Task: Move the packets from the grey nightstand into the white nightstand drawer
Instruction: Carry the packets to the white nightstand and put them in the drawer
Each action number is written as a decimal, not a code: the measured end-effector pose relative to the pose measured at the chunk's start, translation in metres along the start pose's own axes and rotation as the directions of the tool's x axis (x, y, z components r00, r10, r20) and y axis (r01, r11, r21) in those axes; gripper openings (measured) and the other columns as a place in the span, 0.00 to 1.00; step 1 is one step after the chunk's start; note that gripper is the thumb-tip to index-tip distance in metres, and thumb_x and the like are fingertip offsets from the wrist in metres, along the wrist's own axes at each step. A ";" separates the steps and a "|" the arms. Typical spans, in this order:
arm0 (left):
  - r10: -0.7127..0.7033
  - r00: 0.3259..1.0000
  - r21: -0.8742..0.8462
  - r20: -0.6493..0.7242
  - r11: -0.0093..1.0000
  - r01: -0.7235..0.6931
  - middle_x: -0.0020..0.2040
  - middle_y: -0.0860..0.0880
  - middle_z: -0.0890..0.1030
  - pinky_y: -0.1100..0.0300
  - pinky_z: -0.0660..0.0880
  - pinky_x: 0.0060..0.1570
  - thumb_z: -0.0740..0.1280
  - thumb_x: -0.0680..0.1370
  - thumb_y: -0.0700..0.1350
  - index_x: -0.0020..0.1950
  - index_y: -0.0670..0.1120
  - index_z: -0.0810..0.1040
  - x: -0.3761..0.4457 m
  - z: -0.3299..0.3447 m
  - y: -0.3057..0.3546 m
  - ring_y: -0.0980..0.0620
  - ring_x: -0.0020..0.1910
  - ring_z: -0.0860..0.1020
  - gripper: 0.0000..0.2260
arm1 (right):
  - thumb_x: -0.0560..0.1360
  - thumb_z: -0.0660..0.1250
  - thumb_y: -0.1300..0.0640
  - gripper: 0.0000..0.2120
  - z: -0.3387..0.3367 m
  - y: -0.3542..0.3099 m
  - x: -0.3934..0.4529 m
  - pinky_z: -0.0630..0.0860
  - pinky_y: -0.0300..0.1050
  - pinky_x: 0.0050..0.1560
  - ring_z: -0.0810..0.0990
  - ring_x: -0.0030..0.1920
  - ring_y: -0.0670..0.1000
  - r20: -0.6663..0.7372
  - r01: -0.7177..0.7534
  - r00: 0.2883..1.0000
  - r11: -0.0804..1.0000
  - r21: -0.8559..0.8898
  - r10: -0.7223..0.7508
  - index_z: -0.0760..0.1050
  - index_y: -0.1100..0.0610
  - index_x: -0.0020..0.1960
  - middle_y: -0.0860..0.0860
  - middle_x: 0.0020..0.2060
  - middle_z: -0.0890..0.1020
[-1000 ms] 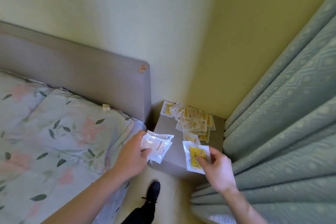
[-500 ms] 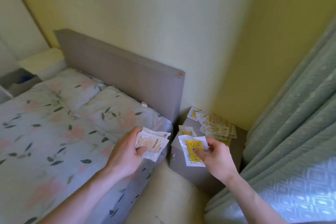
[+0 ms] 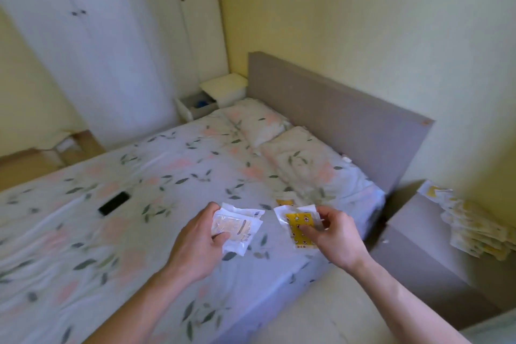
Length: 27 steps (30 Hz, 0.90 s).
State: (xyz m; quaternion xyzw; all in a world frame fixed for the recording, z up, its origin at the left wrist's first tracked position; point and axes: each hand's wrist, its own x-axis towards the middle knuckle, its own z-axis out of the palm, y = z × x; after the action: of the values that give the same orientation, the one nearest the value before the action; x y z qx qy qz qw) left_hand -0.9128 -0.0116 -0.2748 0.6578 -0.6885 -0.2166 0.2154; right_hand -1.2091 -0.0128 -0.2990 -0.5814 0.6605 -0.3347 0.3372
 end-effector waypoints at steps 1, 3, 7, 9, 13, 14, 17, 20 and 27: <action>-0.021 1.000 0.010 -0.019 1.000 0.021 0.48 0.57 0.78 0.55 0.75 0.43 0.70 0.77 0.44 0.57 0.54 0.69 -0.015 -0.019 -0.025 0.52 0.42 0.76 0.13 | 0.71 0.74 0.50 0.06 0.028 -0.017 -0.007 0.80 0.47 0.39 0.82 0.38 0.53 0.029 0.018 0.999 1.000 0.005 -0.018 0.82 0.51 0.45 0.52 0.34 0.84; -0.063 0.996 0.022 -0.057 0.998 0.064 0.50 0.57 0.79 0.54 0.75 0.43 0.70 0.78 0.45 0.59 0.55 0.68 -0.045 -0.055 -0.072 0.50 0.45 0.77 0.15 | 0.71 0.74 0.50 0.07 0.081 -0.052 -0.019 0.78 0.46 0.36 0.79 0.34 0.50 0.086 0.067 0.994 0.998 0.018 -0.069 0.82 0.53 0.46 0.52 0.33 0.83; -0.154 0.977 0.016 -0.147 0.987 0.158 0.50 0.56 0.79 0.54 0.74 0.38 0.70 0.78 0.45 0.57 0.58 0.62 -0.097 -0.124 -0.151 0.50 0.44 0.78 0.18 | 0.72 0.75 0.55 0.10 0.174 -0.122 -0.038 0.67 0.42 0.29 0.69 0.30 0.46 0.208 0.141 0.966 0.988 0.064 -0.151 0.76 0.58 0.38 0.47 0.26 0.74; -0.196 0.961 0.001 -0.197 0.980 0.200 0.51 0.56 0.80 0.53 0.77 0.39 0.71 0.79 0.45 0.58 0.58 0.61 -0.117 -0.155 -0.183 0.51 0.45 0.79 0.20 | 0.71 0.75 0.52 0.11 0.216 -0.155 -0.042 0.70 0.43 0.28 0.69 0.29 0.47 0.266 0.173 0.946 0.983 0.062 -0.183 0.76 0.56 0.38 0.49 0.27 0.75; -0.294 0.913 -0.037 -0.283 0.955 0.296 0.52 0.56 0.80 0.52 0.79 0.38 0.71 0.79 0.44 0.60 0.60 0.59 -0.147 -0.207 -0.250 0.53 0.45 0.80 0.22 | 0.72 0.74 0.51 0.14 0.295 -0.218 -0.046 0.66 0.45 0.30 0.66 0.29 0.47 0.378 0.262 0.884 0.962 0.083 -0.274 0.72 0.58 0.38 0.50 0.27 0.71; -0.320 0.900 -0.049 -0.297 0.946 0.321 0.52 0.56 0.79 0.53 0.78 0.36 0.71 0.79 0.44 0.59 0.60 0.59 -0.154 -0.219 -0.267 0.54 0.43 0.80 0.23 | 0.73 0.74 0.52 0.13 0.315 -0.234 -0.048 0.65 0.44 0.31 0.67 0.29 0.47 0.411 0.287 0.862 0.954 0.086 -0.297 0.73 0.56 0.37 0.51 0.27 0.72; -0.386 0.861 -0.063 -0.331 0.920 0.388 0.47 0.54 0.79 0.58 0.73 0.30 0.71 0.79 0.43 0.61 0.59 0.59 -0.175 -0.253 -0.320 0.56 0.37 0.78 0.23 | 0.74 0.74 0.54 0.04 0.380 -0.274 -0.052 0.73 0.44 0.32 0.77 0.31 0.48 0.495 0.349 0.791 0.930 0.115 -0.359 0.81 0.52 0.41 0.50 0.32 0.82; -0.494 0.792 -0.129 -0.359 0.867 0.482 0.42 0.54 0.78 0.58 0.72 0.31 0.70 0.79 0.42 0.65 0.59 0.60 -0.203 -0.290 -0.376 0.54 0.35 0.76 0.24 | 0.73 0.75 0.54 0.07 0.459 -0.314 -0.058 0.75 0.49 0.33 0.77 0.32 0.51 0.554 0.379 0.735 0.914 0.144 -0.391 0.79 0.53 0.39 0.50 0.31 0.81; -0.676 0.569 -0.194 -0.468 0.706 0.681 0.47 0.58 0.80 0.52 0.77 0.41 0.70 0.78 0.44 0.66 0.62 0.64 -0.314 -0.372 -0.503 0.54 0.41 0.79 0.23 | 0.69 0.71 0.47 0.14 0.642 -0.419 -0.129 0.80 0.60 0.41 0.82 0.39 0.60 0.746 0.481 0.492 0.855 0.197 -0.449 0.78 0.57 0.44 0.56 0.37 0.82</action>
State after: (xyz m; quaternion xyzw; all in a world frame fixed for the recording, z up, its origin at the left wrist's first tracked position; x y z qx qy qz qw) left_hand -0.2748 0.2762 -0.2680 0.9041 -0.3020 -0.0988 0.2858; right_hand -0.4338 0.0411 -0.2943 -0.8287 0.2763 -0.1195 0.4718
